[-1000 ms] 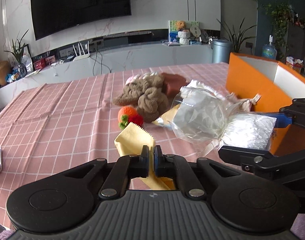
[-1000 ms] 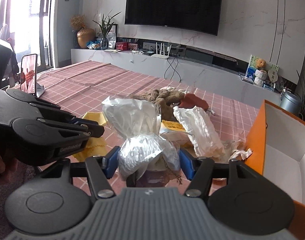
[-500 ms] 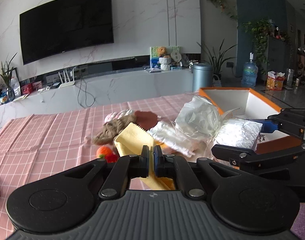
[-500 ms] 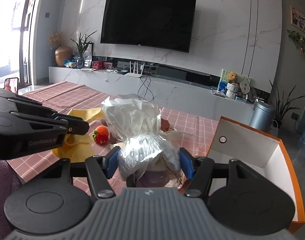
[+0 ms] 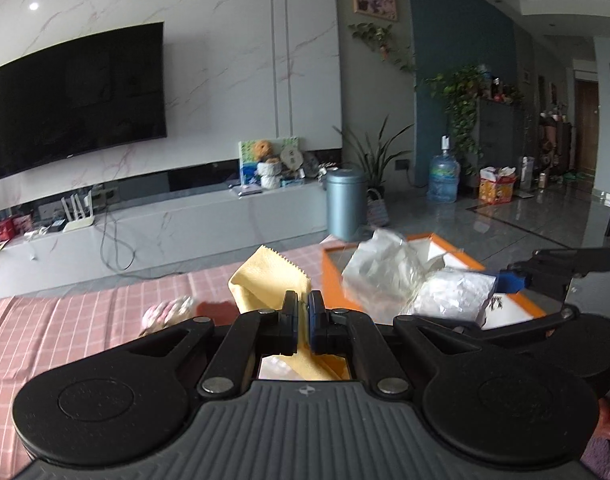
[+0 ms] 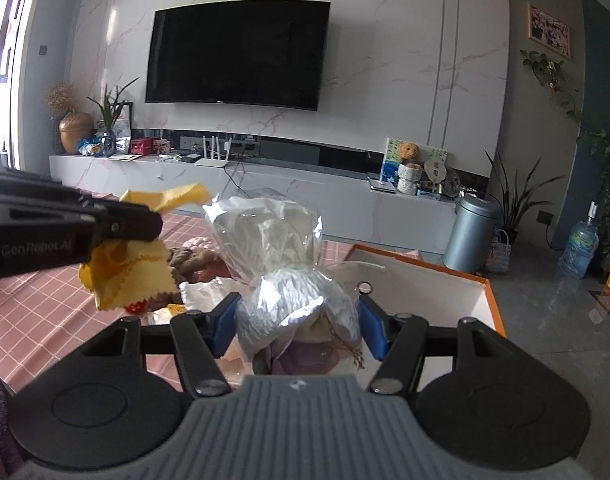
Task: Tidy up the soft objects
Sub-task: 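Carry the cloth and bag with both tools over the orange box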
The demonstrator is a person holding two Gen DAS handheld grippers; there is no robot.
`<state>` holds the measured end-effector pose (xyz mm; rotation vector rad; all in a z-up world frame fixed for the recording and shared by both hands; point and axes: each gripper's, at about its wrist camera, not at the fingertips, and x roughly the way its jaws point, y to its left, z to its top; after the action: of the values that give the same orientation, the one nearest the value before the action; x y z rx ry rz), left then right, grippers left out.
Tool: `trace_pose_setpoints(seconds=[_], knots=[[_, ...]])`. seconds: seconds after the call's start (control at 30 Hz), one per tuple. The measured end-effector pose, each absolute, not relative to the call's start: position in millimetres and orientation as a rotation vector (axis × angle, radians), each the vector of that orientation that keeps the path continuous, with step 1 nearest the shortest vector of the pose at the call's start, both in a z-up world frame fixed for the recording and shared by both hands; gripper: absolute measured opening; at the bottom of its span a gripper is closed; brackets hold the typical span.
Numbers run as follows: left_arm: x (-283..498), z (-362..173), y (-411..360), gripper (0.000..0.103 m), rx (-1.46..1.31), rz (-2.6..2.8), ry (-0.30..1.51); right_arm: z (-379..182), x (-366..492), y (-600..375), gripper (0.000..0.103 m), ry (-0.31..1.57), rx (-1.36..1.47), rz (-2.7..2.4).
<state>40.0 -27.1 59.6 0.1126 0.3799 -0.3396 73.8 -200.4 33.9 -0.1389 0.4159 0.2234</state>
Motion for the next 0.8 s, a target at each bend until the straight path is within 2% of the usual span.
trace_pose_setpoints(seconds=[0.17, 0.37, 0.8], knots=[[51, 70, -51, 0.005, 0.123, -0.418, 0.345, 37, 86, -225, 0.062, 0.483, -0.128, 0.185], [80, 68, -82, 0.005, 0.11, -0.549, 0.39, 33, 109, -258, 0.062, 0.594, -0.147, 0.139], [137, 9, -138, 0.005, 0.25, -0.666, 0.608, -10, 169, -291, 0.062, 0.863, -0.182, 0.17]])
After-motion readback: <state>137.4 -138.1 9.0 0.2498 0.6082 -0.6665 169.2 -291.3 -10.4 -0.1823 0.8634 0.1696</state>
